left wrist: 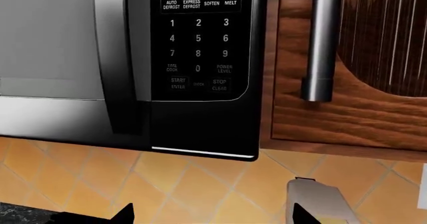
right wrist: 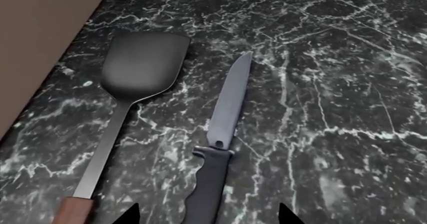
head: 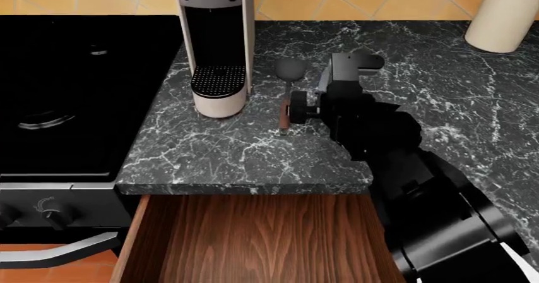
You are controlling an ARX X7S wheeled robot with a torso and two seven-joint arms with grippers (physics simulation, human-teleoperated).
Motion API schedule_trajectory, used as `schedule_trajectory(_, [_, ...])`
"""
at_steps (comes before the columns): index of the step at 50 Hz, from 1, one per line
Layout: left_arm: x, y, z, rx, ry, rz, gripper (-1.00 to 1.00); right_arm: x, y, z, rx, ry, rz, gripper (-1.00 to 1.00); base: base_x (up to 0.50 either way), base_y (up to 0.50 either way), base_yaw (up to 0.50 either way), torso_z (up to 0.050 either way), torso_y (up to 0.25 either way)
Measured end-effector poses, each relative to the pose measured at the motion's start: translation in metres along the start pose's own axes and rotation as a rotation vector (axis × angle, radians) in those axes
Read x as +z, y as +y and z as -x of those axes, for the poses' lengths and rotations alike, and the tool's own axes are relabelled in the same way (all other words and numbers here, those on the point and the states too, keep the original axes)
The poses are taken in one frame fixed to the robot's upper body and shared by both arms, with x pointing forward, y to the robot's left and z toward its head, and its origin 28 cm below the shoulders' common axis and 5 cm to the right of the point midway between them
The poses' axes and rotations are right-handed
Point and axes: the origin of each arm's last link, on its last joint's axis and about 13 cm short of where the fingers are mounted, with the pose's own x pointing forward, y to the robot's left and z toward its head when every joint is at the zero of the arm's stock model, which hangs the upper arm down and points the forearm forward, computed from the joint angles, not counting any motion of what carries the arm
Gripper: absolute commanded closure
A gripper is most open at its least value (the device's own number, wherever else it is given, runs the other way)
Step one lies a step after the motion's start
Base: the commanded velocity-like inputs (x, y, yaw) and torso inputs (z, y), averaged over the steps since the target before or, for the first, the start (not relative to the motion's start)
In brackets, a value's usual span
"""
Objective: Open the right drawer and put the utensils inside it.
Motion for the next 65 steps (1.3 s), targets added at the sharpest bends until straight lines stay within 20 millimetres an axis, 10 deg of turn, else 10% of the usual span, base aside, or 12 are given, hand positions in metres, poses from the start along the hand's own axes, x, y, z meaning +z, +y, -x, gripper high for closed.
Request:
schedule_trajectory(49, [0.0011,0.0004,0.0007,0.000,-0.007,0.008,-1.00,0.0016,0.0008,-0.0005,-0.012,-0.035,0.044,-1.00,0.00,0.00,0.00,-0.001,-0.011])
schedule_trajectory(50, [0.0011,0.0004,0.0007,0.001,-0.007,0.009,-1.00,0.0016,0.0007,-0.0005,-0.012,-0.036,0.043,1.00,0.00,0.00,0.00,0.000,0.000])
schedule_trajectory(65, [0.0010,0.0005,0.0006,0.001,-0.008,0.008,-1.00,0.0040,0.0037,0.0004,0.017,-0.040,-0.026,1.00,0.00,0.00,0.00,0.000,-0.002])
